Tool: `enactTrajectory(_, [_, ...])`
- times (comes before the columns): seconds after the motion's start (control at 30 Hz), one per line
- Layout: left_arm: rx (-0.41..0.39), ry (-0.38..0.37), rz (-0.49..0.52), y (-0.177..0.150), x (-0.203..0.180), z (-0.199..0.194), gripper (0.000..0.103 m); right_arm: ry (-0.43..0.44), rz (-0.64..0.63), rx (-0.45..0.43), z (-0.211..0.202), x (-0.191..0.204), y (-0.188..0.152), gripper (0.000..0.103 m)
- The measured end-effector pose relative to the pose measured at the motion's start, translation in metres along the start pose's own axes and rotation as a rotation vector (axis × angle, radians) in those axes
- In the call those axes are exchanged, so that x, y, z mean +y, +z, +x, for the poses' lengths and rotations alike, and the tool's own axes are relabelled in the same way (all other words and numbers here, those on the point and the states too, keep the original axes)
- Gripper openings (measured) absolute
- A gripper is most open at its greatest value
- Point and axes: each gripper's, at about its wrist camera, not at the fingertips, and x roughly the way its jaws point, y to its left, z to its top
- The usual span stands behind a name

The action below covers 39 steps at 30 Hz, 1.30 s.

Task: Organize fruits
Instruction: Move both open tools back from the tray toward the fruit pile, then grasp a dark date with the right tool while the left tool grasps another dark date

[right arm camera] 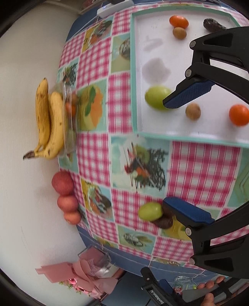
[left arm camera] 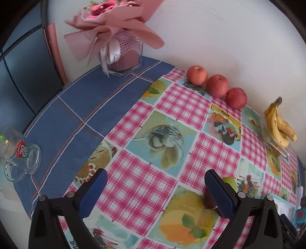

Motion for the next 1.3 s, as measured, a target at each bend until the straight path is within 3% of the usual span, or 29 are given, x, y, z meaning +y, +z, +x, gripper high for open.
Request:
enactTrajectory(0.5, [0.055, -0.048, 0.007, -0.002, -0.004, 0.015, 0.103, 0.040, -0.069, 0.062, 0.028, 0.046, -0.004, 0.094])
enactTrajectory(0.97, [0.188, -0.070, 0.028, -0.017, -0.013, 0.059, 0.103, 0.020, -0.155, 0.137, 0.055, 0.068, -0.017, 0.094])
enactTrajectory(1.3, [0.175, -0.078, -0.008, -0.009, 0.005, 0.054, 0.103, 0.001, -0.251, 0.146, 0.070, 0.092, -0.028, 0.093])
